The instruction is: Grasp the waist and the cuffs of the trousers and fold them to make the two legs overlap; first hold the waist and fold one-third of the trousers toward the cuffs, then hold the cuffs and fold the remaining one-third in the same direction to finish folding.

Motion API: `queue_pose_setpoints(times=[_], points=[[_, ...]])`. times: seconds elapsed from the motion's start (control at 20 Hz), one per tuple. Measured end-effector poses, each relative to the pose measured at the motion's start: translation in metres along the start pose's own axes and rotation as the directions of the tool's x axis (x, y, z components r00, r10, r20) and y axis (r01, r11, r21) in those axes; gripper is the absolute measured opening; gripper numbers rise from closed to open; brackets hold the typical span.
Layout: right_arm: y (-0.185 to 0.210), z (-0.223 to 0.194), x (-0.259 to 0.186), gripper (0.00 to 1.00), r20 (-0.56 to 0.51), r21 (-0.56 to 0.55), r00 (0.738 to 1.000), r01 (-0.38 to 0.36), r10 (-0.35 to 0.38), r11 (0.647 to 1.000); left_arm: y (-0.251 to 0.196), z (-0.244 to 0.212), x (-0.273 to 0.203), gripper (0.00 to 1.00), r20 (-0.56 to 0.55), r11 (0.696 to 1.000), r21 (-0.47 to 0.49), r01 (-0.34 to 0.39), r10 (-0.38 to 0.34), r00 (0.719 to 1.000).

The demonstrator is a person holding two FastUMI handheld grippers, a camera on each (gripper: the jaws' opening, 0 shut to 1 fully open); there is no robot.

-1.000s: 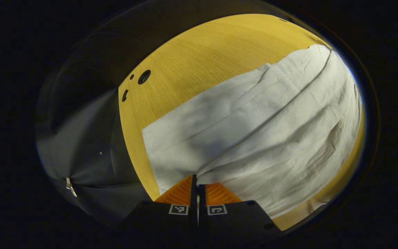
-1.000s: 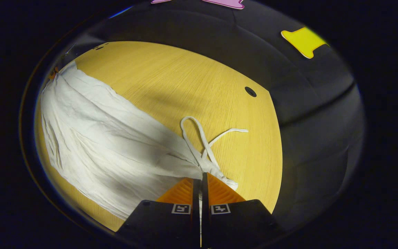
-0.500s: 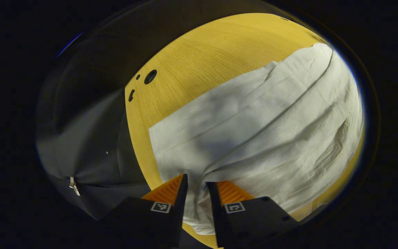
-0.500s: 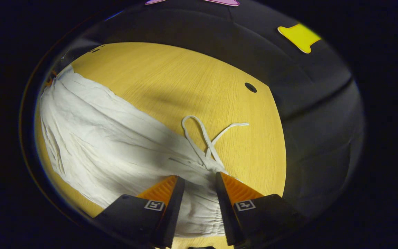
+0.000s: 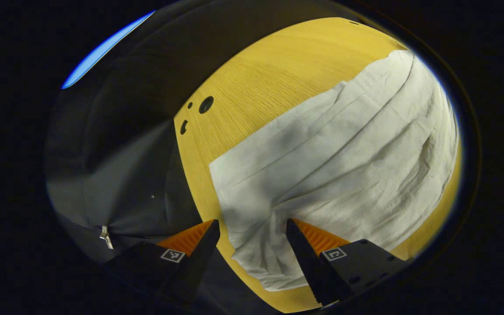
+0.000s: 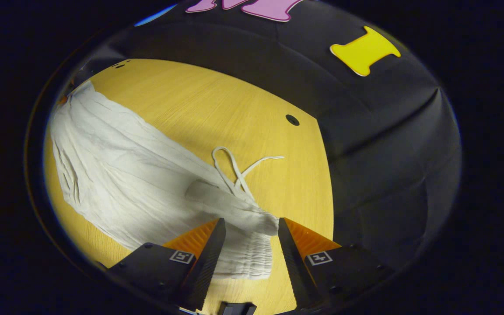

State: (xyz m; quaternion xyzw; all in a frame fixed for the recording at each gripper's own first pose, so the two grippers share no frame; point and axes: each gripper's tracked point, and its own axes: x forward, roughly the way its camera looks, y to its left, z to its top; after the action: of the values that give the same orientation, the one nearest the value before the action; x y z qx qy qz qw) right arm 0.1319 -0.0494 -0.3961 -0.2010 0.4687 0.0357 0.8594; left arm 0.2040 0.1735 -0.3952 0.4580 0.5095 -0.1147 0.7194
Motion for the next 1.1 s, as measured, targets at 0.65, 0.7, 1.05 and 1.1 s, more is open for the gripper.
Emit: queue_pose_setpoints(times=[0.65,0.7,1.05,1.1], points=[[0.019,-0.008,-0.086,0.77,0.163,0.394,0.987,-0.075,0.011,0.916,-0.001,0.009,-0.114,0.97,0.274,0.946,-0.322,-0.044,0.138,0.952],[0.027,-0.008,-0.091,0.77,0.169,0.429,0.985,-0.094,0.022,0.898,-0.008,0.011,-0.122,0.96,0.293,0.928,-0.373,-0.012,0.130,0.947],[0.054,-0.016,-0.102,0.77,0.184,0.658,0.981,-0.174,0.067,0.732,-0.063,0.048,-0.154,0.98,0.505,0.672,-0.645,0.364,0.018,0.863],[0.053,-0.017,-0.103,0.76,0.181,0.693,0.981,-0.174,0.064,0.700,-0.070,0.053,-0.158,0.97,0.531,0.628,-0.660,0.412,0.003,0.847]])
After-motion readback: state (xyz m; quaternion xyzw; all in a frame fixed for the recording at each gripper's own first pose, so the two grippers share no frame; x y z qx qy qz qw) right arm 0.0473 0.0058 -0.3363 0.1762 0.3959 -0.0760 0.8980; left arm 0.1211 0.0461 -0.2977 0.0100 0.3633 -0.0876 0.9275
